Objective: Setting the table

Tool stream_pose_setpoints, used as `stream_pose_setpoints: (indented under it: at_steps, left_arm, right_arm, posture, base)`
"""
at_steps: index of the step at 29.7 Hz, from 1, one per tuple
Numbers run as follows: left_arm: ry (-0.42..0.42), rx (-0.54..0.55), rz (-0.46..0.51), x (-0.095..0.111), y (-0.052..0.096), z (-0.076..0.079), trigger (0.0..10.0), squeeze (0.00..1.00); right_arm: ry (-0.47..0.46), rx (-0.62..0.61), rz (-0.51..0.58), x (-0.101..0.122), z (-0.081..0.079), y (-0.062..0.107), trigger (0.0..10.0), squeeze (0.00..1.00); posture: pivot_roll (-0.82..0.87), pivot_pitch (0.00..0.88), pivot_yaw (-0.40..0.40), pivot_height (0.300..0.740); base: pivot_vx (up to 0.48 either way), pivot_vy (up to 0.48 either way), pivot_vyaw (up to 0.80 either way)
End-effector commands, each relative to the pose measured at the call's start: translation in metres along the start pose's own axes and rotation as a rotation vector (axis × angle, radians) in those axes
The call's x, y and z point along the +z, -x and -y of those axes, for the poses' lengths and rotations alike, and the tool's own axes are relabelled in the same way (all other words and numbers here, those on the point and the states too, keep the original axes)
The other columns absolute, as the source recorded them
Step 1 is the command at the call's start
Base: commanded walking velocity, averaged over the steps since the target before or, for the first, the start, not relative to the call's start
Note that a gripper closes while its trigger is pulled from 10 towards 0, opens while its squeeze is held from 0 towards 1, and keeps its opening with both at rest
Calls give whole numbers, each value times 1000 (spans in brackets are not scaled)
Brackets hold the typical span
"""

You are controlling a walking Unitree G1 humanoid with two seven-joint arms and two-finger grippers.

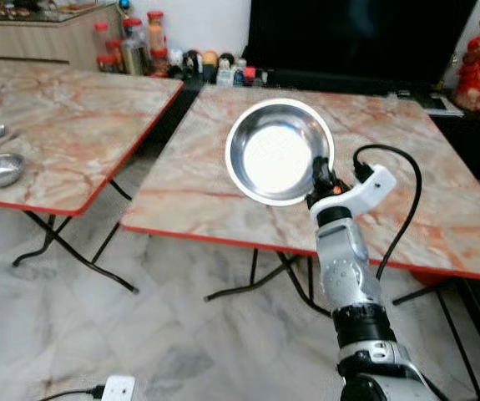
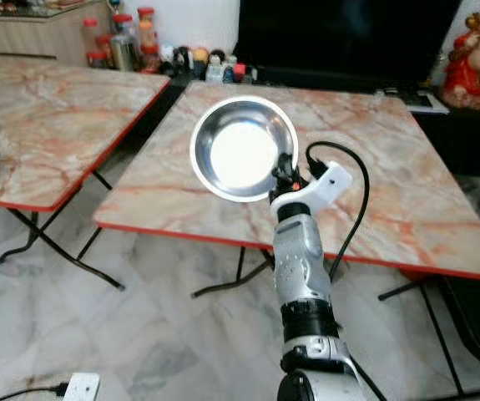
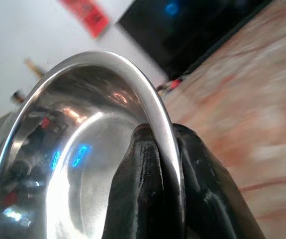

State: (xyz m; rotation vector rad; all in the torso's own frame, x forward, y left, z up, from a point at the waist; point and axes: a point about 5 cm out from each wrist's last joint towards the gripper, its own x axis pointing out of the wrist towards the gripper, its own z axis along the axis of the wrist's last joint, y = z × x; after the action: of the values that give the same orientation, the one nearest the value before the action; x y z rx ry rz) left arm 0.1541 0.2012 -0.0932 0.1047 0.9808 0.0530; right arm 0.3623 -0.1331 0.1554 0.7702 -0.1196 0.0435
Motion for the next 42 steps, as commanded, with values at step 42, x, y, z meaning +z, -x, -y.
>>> stream_pose_setpoints:
  at_steps: [42]
  left_arm:
    - [16,-5,71,16,-2,0,10000,0]
  right_arm:
    - [5,34,10,-2,-14,-3,10000,0]
  posture:
    - [-48,0,-39,740]
  base:
    - [179,-25,-56]
